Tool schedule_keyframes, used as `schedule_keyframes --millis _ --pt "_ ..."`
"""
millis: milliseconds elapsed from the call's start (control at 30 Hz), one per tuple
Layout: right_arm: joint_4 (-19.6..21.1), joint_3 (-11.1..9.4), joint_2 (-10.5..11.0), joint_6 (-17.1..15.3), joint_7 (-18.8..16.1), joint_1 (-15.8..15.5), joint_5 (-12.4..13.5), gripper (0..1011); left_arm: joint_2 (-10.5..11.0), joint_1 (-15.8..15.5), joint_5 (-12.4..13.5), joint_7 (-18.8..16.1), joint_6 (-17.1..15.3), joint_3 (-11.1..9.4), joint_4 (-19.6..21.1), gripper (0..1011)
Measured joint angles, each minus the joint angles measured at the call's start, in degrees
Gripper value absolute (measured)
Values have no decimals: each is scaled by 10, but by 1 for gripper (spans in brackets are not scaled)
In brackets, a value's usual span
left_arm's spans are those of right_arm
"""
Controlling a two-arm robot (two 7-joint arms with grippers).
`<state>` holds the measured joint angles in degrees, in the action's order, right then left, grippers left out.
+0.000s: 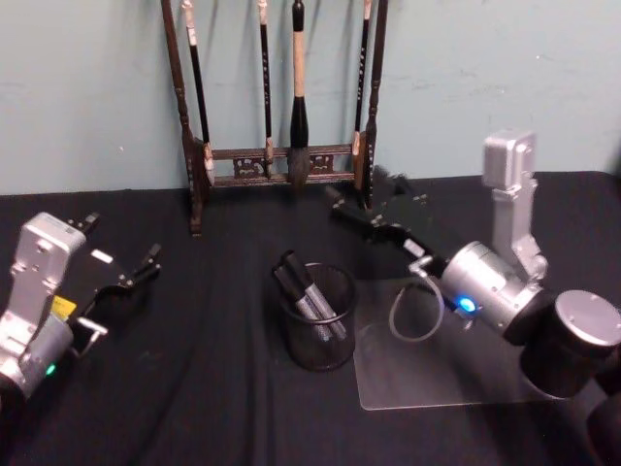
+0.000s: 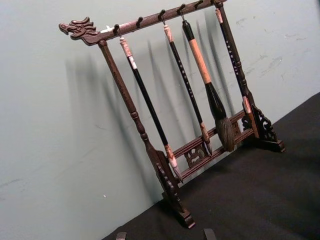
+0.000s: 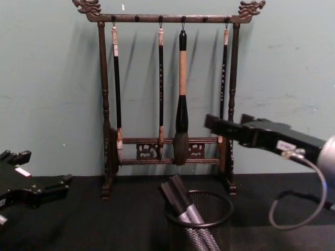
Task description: Pick up the water-based marker from the table and place it into the pen holder.
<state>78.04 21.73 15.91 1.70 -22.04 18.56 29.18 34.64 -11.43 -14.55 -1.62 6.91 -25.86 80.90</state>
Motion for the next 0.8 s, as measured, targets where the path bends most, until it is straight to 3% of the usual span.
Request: schedule_keyframes --millis 400,800 --pt "12 -46 28 -5 36 -27 -24 1002 0 0 0 0 0 0 0 1001" --pt "-2 -61 33 -10 51 -57 -62 1002 0 0 0 0 0 0 0 1001"
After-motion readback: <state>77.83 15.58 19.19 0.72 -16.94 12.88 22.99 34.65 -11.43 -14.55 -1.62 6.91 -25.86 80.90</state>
